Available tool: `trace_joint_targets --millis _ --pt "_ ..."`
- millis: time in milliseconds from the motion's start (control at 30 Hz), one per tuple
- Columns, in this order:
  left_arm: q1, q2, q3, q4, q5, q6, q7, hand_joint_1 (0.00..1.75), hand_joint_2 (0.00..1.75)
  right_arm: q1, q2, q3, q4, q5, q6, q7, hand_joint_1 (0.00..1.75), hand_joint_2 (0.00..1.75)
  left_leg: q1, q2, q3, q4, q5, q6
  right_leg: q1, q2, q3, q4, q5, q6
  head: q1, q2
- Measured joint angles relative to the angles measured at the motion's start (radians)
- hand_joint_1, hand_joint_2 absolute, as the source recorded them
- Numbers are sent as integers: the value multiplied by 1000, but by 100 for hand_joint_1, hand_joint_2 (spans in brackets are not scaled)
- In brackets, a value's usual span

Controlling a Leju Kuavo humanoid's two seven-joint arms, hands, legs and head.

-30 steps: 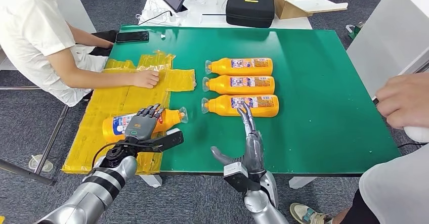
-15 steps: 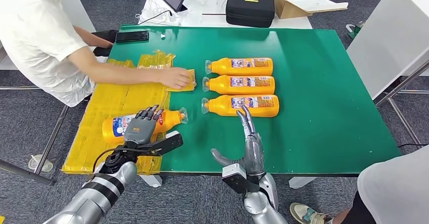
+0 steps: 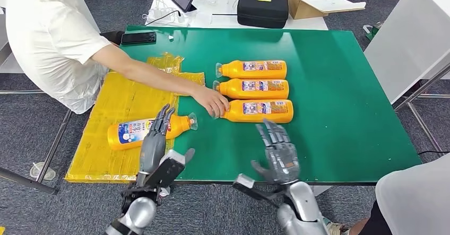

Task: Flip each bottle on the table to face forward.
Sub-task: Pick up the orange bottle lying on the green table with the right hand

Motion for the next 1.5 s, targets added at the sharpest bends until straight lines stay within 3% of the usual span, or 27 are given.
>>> trace_joint_targets --millis 133,400,700,933,1500 --pt "62 -1 -47 -131 -8 58 -5 0 175 -23 -69 -45 46 -9 8 121 0 175 0 0 0 0 0 0 0 0 0 0 0 0 0 0" --pt "81 -1 -92 -217 -6 70 -1 0 175 -119 -153 -2 168 -24 117 268 0 175 0 1 0 0 2 1 0 0 0 1 1 1 0 0" --pt "80 -2 -115 -235 -6 63 5 0 175 -209 -180 45 252 -37 184 299 0 175 0 1 0 0 1 1 0 0 0 1 1 1 0 0" --pt "69 -5 -134 -233 7 43 15 0 175 -316 -170 111 359 -45 259 288 0 175 0 1 0 0 2 1 0 0 0 1 1 1 0 0" --pt "23 -7 -157 -197 29 32 19 0 175 -527 -152 209 584 -79 521 323 0 175 0 1 4 0 2 1 0 0 3 1 2 2 0 0"
